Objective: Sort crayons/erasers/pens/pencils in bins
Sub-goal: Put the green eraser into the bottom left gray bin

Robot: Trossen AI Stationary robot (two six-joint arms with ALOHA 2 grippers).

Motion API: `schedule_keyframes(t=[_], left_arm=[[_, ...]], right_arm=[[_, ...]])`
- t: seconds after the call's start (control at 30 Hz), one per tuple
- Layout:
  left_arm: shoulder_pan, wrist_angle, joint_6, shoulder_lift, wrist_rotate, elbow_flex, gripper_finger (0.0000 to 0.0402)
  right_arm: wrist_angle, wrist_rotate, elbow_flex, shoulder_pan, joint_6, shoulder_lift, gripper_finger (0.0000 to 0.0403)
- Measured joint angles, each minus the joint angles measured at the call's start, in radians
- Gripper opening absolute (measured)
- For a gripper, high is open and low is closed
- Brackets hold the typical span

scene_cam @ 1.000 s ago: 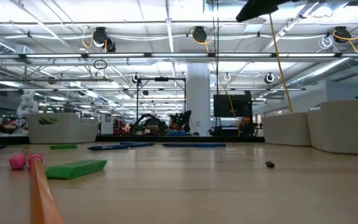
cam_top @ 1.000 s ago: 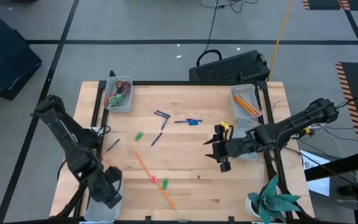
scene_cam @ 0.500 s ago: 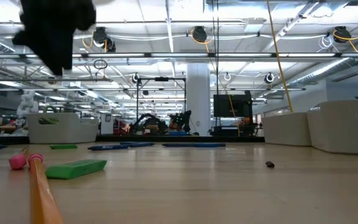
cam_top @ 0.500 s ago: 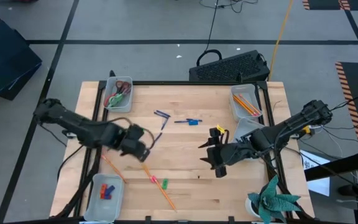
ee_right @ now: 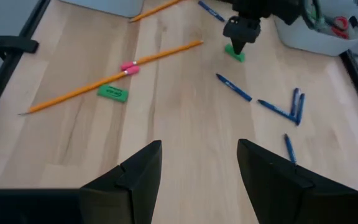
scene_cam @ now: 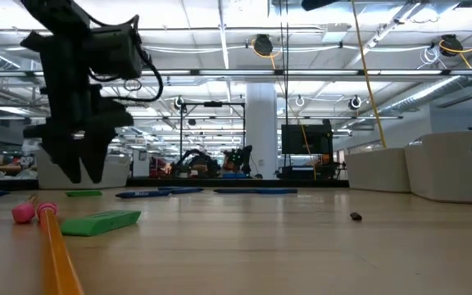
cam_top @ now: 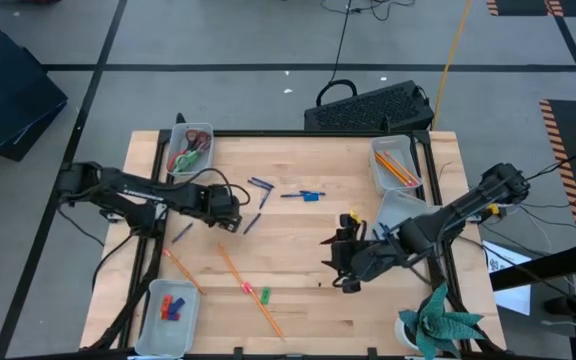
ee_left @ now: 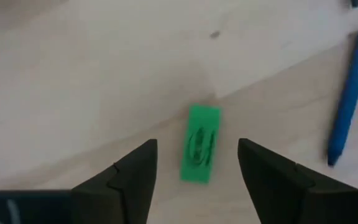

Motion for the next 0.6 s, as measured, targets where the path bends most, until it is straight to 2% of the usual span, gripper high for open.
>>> schedule_keyframes(t=[0.3, 0.47, 0.6], left_arm=[[-0.047, 0.086, 0.034, 0.068, -0.032, -0.033, 0.0173], [-0.073, 0.09, -0.008, 0.161, -0.058, -0.015, 0.0154], [-0.085, 0.088, -0.045, 0.179, -0.067, -0.014, 0.0133]], right_arm=[[0.069, -0.004, 0.0, -0.02, 0.003, 0.054, 0.0203], [0.094, -0.001, -0.001, -0.038, 0.002, 0.048, 0.0203], [0.109, -0.003, 0.0, -0.042, 0.002, 0.046, 0.0203]])
